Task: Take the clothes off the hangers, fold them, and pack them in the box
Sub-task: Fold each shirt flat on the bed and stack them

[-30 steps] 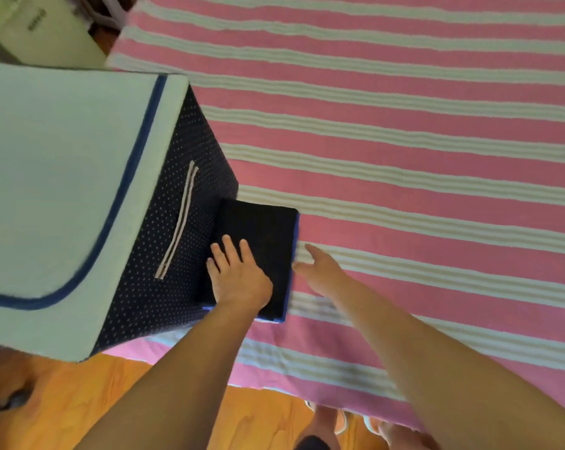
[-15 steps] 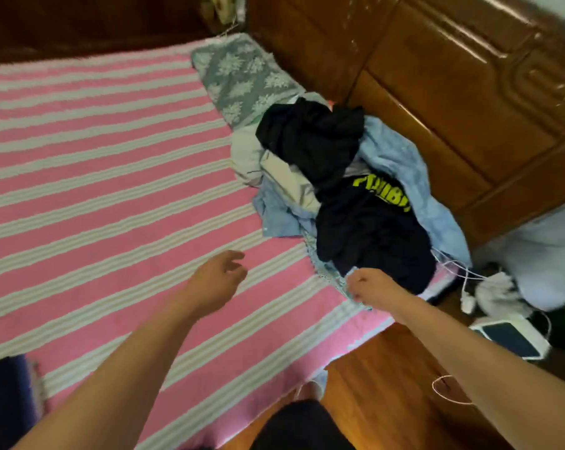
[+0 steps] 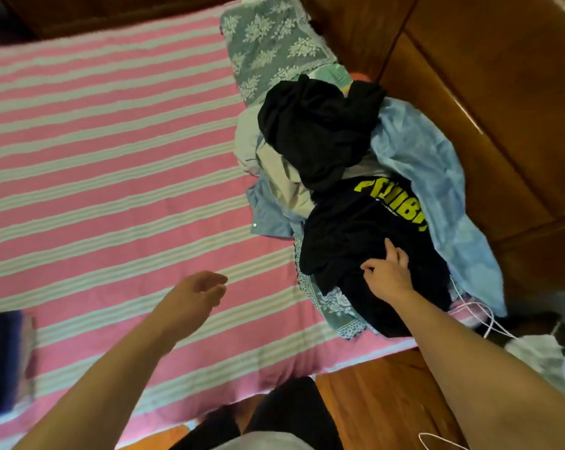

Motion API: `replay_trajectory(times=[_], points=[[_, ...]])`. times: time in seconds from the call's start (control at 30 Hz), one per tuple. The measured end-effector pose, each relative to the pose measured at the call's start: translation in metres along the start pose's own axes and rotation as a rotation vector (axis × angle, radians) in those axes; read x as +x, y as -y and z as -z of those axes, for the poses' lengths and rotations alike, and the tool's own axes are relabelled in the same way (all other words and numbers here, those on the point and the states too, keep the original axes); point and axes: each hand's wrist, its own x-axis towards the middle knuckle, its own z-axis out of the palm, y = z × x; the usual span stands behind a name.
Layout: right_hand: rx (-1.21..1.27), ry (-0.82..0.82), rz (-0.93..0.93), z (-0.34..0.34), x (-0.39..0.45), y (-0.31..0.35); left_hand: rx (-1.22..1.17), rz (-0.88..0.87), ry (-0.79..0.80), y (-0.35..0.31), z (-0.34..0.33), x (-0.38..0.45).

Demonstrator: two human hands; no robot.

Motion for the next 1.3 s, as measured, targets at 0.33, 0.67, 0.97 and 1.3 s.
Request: replay_trajectory(times=[0.33,0.67,0.97,1.3], points=[[0.71,-0.287,-0.004,0.007,-0.072,0.061,-0.225,0.018,0.04,-0.008,-0.039,-0.03],[1.029,0.099,0.644,0.081,-0.199,0.153,-0.099,-0.435,-0.085,-0.043,-0.047,-0.057],[1.453,0.003,0.62,0.152,-0.237,0.241,-0.061,-0.585,-0.434,-0.023,0.129,-0.131],[1.331,0.162,0.997,0.202,-0.348,0.434,-0.247,-0.758,-0.422,-0.079,0.358,-0.299]])
